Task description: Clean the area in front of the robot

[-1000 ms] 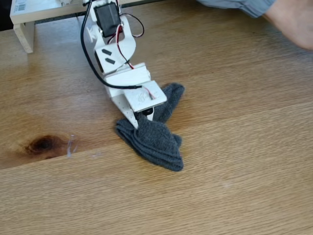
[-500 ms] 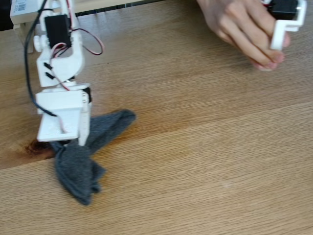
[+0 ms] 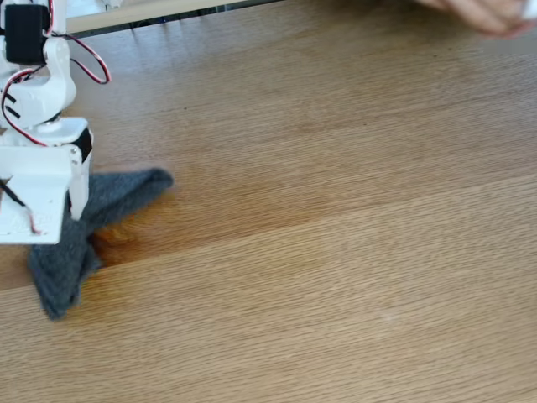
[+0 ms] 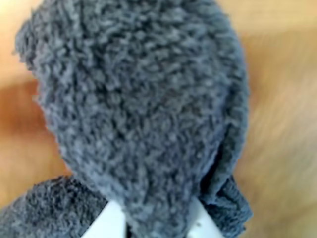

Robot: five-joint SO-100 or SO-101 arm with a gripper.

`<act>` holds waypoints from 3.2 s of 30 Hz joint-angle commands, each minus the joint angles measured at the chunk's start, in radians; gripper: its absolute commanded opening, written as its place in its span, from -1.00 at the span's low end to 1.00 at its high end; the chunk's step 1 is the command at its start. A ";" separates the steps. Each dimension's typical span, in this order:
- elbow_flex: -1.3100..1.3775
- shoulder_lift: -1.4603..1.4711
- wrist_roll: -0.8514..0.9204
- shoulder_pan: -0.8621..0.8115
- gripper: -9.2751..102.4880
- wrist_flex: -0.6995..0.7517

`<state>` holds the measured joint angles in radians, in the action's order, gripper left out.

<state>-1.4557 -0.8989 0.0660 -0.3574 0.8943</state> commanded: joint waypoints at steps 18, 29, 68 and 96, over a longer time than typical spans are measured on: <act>0.014 0.041 -0.086 0.529 -0.84 -0.298; 0.015 0.129 0.020 0.120 -0.84 -0.414; -0.675 -0.730 0.647 -0.667 -0.31 -0.126; -0.701 -1.399 -0.201 0.322 -0.84 0.241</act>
<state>-2.1737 -2.1982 -0.0583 -0.0844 1.1106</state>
